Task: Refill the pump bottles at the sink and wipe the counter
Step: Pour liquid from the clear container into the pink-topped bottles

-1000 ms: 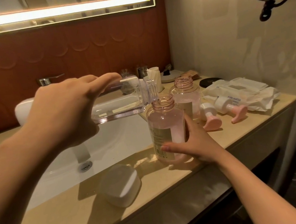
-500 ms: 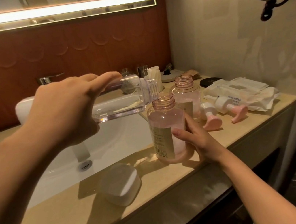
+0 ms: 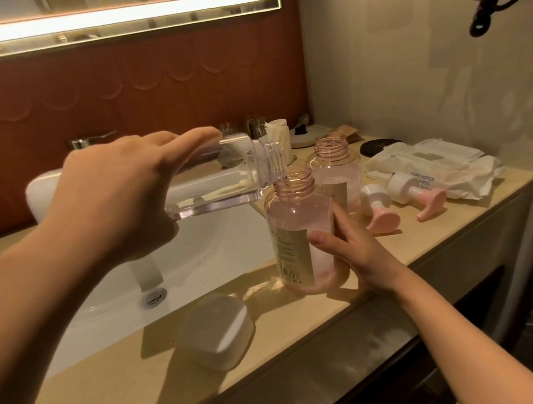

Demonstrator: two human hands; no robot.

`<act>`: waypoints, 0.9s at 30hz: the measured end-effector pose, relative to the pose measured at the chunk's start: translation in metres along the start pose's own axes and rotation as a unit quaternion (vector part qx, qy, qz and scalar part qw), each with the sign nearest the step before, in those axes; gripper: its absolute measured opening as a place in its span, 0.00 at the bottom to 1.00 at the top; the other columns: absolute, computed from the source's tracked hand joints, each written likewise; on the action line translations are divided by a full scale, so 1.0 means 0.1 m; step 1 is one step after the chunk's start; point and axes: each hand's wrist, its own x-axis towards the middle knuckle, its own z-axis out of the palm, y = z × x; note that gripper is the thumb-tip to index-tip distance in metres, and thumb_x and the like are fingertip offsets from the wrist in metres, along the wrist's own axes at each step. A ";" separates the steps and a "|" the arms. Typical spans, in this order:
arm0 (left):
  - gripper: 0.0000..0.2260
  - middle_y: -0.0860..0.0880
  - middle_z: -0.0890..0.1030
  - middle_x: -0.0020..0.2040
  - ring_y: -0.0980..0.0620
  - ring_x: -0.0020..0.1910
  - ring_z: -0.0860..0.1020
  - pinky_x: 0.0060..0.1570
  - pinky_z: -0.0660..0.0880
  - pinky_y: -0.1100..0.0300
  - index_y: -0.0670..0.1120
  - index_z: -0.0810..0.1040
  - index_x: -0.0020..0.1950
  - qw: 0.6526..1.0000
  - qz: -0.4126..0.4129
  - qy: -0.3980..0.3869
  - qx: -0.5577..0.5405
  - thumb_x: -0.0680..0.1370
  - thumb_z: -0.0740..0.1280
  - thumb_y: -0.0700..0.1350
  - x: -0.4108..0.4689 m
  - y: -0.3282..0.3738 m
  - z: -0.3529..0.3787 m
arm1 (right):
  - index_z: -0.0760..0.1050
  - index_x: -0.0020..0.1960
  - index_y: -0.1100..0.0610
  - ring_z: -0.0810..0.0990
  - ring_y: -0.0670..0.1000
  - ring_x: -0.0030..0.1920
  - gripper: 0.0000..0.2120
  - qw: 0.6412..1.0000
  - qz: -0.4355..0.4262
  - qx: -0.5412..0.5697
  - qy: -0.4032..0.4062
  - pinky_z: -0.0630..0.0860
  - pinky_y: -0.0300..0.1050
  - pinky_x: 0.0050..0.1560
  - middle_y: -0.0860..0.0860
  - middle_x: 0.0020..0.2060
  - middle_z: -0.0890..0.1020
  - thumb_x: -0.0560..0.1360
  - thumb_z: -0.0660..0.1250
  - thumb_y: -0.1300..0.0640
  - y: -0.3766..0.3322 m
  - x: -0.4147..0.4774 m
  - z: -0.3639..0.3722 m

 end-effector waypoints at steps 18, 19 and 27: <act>0.43 0.47 0.82 0.48 0.44 0.39 0.77 0.26 0.61 0.69 0.55 0.64 0.71 1.000 0.015 0.021 0.013 0.59 0.77 0.39 0.00 -0.03 0.00 | 0.65 0.67 0.46 0.73 0.43 0.63 0.35 1.000 -0.004 -0.010 0.003 0.72 0.37 0.60 0.40 0.60 0.76 0.65 0.66 0.31 -0.02 -0.01 0.00; 0.43 0.47 0.82 0.49 0.44 0.39 0.78 0.26 0.60 0.69 0.55 0.64 0.71 0.999 0.017 0.025 0.014 0.59 0.77 0.39 0.00 -0.03 0.00 | 0.65 0.67 0.46 0.73 0.43 0.63 0.35 1.000 -0.003 -0.010 0.002 0.72 0.37 0.61 0.40 0.60 0.76 0.65 0.66 0.31 -0.02 -0.01 0.00; 0.42 0.44 0.76 0.59 0.41 0.47 0.75 0.28 0.55 0.70 0.52 0.69 0.68 0.998 0.027 0.055 0.029 0.56 0.79 0.40 0.01 -0.03 0.00 | 0.65 0.67 0.46 0.73 0.42 0.64 0.37 1.000 0.002 -0.012 0.003 0.72 0.38 0.61 0.39 0.60 0.76 0.64 0.66 0.30 -0.01 -0.01 0.00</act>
